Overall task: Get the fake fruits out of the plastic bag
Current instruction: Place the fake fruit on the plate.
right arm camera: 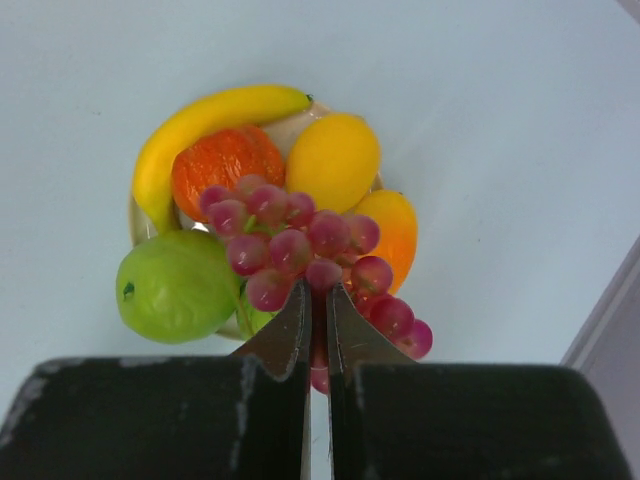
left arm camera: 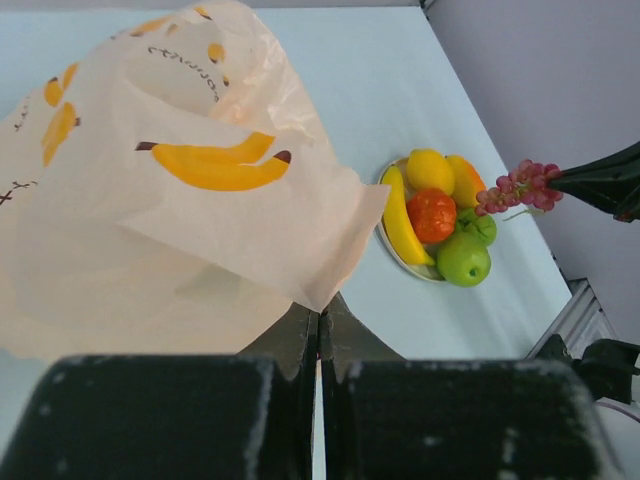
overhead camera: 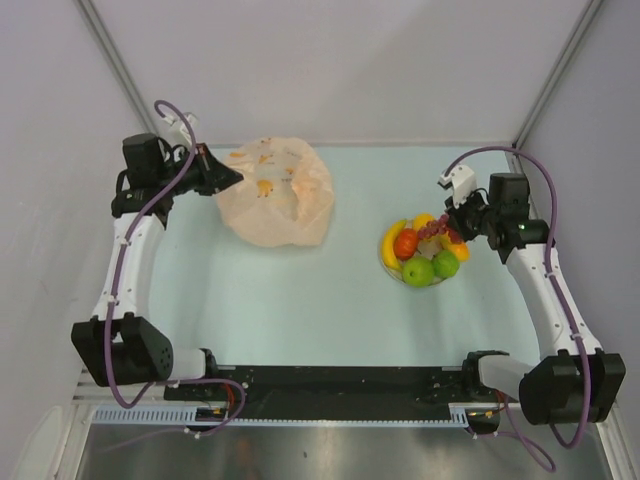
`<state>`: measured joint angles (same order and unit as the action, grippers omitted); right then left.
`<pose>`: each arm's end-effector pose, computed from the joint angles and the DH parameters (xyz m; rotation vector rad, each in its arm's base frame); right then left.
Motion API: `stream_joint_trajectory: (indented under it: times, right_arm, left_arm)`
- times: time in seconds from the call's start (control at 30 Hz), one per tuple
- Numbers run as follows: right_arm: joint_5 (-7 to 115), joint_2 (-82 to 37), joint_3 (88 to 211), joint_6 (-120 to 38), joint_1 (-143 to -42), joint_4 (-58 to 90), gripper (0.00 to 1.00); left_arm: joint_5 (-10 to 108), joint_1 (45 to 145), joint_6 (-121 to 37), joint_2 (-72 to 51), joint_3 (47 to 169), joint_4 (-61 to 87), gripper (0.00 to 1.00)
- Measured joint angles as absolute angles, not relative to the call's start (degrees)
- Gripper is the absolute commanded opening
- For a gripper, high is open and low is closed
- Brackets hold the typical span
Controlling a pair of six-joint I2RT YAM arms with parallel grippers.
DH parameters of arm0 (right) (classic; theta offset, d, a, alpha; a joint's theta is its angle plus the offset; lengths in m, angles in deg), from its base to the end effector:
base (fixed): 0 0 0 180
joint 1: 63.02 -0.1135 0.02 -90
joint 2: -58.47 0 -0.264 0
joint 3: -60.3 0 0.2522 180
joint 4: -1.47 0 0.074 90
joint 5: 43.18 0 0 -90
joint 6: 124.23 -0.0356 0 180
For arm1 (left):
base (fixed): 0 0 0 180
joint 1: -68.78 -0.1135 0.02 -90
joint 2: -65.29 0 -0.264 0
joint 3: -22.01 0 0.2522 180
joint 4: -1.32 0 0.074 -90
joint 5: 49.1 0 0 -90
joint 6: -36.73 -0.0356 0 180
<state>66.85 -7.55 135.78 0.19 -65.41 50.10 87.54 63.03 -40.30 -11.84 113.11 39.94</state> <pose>0.2441 0.0224 0.3283 -0.8696 2.0289 0.0850 0.2965 0.0038 0.3907 0.2083 1.9509 -0.8899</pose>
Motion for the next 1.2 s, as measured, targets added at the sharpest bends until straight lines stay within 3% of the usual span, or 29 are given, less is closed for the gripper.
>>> stream_joint_trajectory:
  times: [1.0, 1.1, 1.2]
  right_arm:
    - [62.3, -19.7, 135.7, -30.7, -65.3, 42.3, 0.01]
    - [62.8, -19.9, 135.7, -32.7, -65.3, 42.7, 0.04]
    - [63.4, -20.2, 135.7, -34.7, -65.3, 43.3, 0.21]
  left_arm:
    - [87.5, 63.0, -41.3, -8.1, 108.5, 40.8, 0.0]
    - [87.5, 63.0, -41.4, -8.1, 108.4, 40.8, 0.0]
    - [87.5, 63.0, -41.4, -8.1, 108.2, 40.7, 0.0]
